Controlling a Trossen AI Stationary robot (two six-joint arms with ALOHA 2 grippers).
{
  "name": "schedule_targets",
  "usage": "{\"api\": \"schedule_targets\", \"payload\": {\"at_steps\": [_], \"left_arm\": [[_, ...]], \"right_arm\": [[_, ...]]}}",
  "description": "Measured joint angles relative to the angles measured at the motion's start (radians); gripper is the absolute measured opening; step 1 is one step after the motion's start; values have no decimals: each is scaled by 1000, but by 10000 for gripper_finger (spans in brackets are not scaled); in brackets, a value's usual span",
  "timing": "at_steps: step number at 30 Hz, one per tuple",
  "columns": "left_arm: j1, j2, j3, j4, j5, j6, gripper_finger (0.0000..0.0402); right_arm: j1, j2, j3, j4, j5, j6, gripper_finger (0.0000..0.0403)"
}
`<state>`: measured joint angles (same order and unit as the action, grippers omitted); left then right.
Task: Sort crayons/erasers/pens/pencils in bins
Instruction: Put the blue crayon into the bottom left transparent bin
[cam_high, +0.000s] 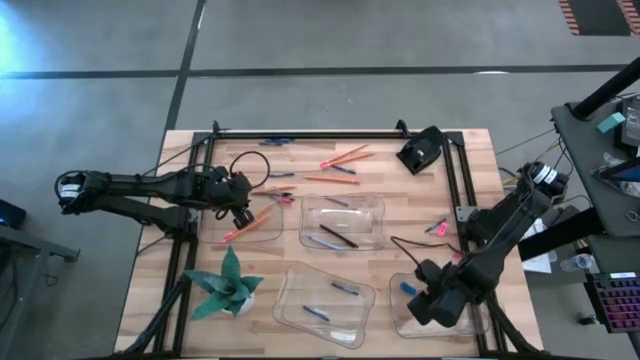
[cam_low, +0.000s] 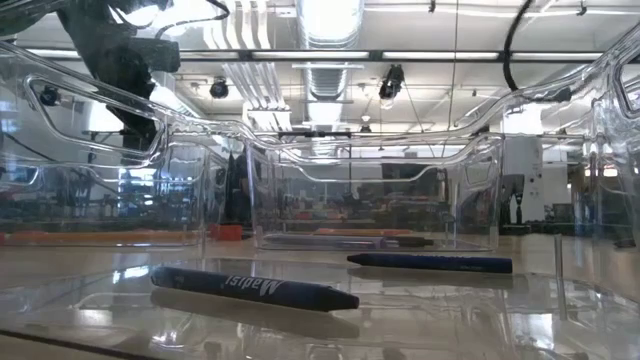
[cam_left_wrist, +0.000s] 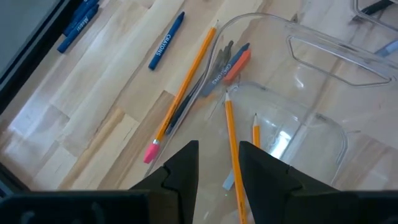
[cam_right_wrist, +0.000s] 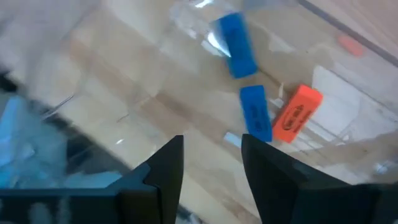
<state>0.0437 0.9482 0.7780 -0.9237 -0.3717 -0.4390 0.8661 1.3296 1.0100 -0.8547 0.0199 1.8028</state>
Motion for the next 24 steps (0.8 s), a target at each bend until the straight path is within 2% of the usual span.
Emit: {"api": "schedule_targets", "payload": {"at_steps": [3, 7, 9, 13, 16, 21, 24], "left_arm": [[0, 0, 0, 0, 1, 0, 101], [0, 0, 0, 0, 5, 0, 101], [0, 0, 0, 0, 4, 0, 101], [0, 0, 0, 0, 4, 0, 101], [0, 0, 0, 6, 3, 0, 101], [0, 0, 0, 31, -1, -1, 101], [0, 0, 0, 48, -2, -1, 101]], "right_arm": [[0, -25, 48, -48, 49, -71, 159], [-26, -50, 130, -194, 220, -137, 157], [-56, -53, 161, -301, 273, -138, 156], [-159, -53, 160, -486, 183, -177, 155], [-253, -53, 123, -579, 120, -313, 155], [-416, -53, 43, -574, 106, -619, 155], [-516, -52, -13, -571, 90, -733, 155]]}}
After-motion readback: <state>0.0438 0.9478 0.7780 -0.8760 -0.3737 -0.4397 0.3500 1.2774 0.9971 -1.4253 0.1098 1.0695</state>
